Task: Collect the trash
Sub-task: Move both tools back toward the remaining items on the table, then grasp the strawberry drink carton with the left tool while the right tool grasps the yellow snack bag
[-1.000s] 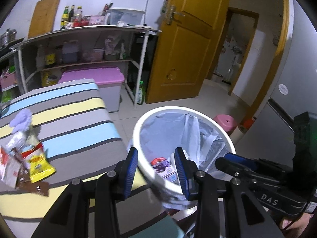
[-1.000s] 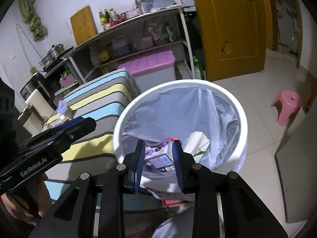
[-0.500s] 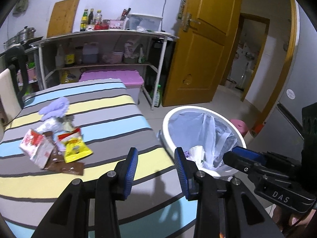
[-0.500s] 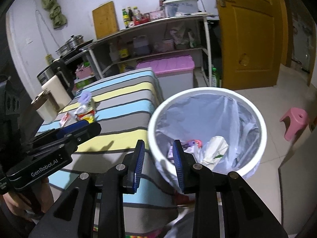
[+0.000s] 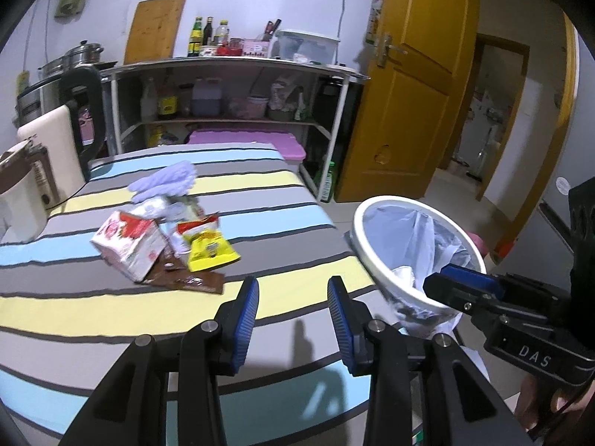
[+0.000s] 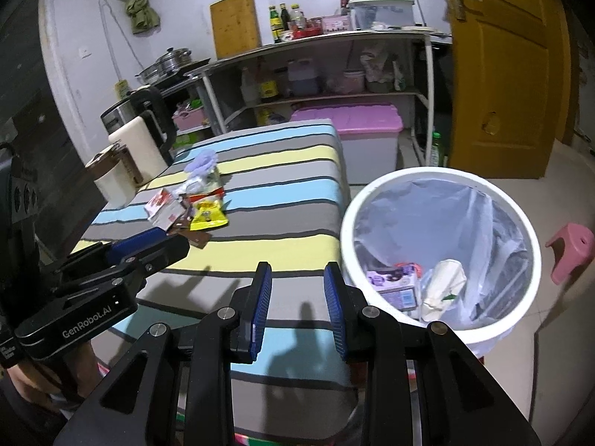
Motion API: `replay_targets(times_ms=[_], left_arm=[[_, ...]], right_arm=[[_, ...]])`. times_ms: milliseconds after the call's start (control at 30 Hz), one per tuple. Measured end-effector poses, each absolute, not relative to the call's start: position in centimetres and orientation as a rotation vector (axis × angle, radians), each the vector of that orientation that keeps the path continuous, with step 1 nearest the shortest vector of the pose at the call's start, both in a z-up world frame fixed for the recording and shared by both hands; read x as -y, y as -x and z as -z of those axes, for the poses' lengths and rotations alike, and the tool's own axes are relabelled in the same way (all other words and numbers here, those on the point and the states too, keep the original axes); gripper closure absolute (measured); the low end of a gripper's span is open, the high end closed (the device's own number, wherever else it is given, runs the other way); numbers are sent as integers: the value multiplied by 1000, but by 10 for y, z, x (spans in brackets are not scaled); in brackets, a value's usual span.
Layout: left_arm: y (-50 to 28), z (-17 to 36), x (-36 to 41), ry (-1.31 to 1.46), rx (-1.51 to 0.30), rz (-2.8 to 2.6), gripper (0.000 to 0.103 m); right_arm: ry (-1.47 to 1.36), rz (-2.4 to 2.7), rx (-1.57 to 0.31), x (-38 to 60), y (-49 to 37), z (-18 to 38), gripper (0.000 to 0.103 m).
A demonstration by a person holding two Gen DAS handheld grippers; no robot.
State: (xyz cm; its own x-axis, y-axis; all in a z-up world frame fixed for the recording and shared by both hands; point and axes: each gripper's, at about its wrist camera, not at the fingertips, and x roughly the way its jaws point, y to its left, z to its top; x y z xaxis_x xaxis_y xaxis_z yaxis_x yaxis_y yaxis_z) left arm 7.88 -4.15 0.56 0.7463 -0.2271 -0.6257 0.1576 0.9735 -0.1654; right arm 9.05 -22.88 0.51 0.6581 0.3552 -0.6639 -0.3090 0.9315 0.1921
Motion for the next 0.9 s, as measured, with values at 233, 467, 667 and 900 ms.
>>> replay_targets(times_ms=[233, 467, 667, 900], left_arm=[[-69, 1, 22, 124, -706, 161, 65], [-66, 6, -1, 144, -715, 106, 65], [-70, 9, -21, 168, -723, 52, 65], [-84, 12, -48, 192, -731, -6, 65]], right_arm=[[-52, -429, -773, 214, -90, 0, 57], [-37, -485, -783, 196, -94, 7, 56], [-22, -538, -810, 177, -101, 14, 55], [1, -580, -811, 157, -116, 14, 51]])
